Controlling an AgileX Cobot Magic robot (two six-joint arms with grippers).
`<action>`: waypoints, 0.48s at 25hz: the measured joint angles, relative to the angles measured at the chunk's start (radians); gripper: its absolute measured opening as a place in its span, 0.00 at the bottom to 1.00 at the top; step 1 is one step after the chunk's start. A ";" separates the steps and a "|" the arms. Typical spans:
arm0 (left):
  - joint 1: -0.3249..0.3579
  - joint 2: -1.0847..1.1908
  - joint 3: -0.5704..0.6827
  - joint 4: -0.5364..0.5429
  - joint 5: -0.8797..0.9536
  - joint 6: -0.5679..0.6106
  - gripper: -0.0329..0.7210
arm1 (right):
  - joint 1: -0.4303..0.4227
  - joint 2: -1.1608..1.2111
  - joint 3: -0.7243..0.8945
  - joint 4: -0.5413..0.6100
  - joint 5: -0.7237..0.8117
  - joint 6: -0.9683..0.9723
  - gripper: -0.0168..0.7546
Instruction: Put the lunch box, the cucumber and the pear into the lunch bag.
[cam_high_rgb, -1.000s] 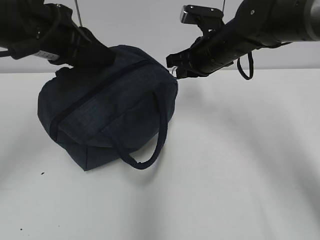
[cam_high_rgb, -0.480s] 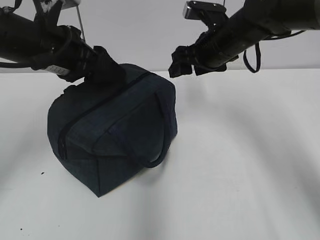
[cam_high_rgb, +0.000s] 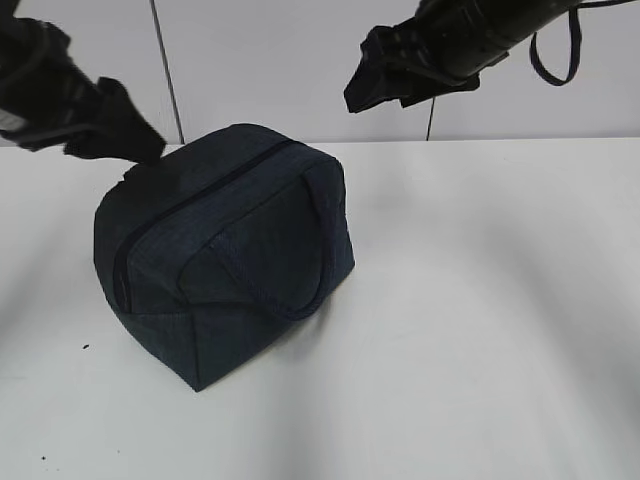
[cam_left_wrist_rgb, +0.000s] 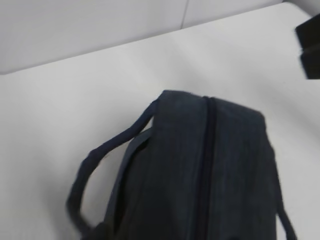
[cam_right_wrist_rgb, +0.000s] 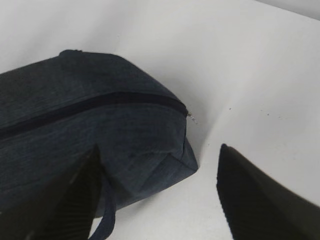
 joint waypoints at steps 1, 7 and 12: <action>0.002 -0.023 0.000 0.067 0.036 -0.070 0.59 | 0.000 -0.023 0.017 0.000 0.009 0.004 0.74; 0.002 -0.184 0.026 0.288 0.236 -0.381 0.57 | 0.000 -0.140 0.187 0.000 0.034 0.030 0.74; 0.002 -0.388 0.193 0.387 0.274 -0.497 0.45 | 0.000 -0.330 0.497 -0.006 0.028 0.038 0.74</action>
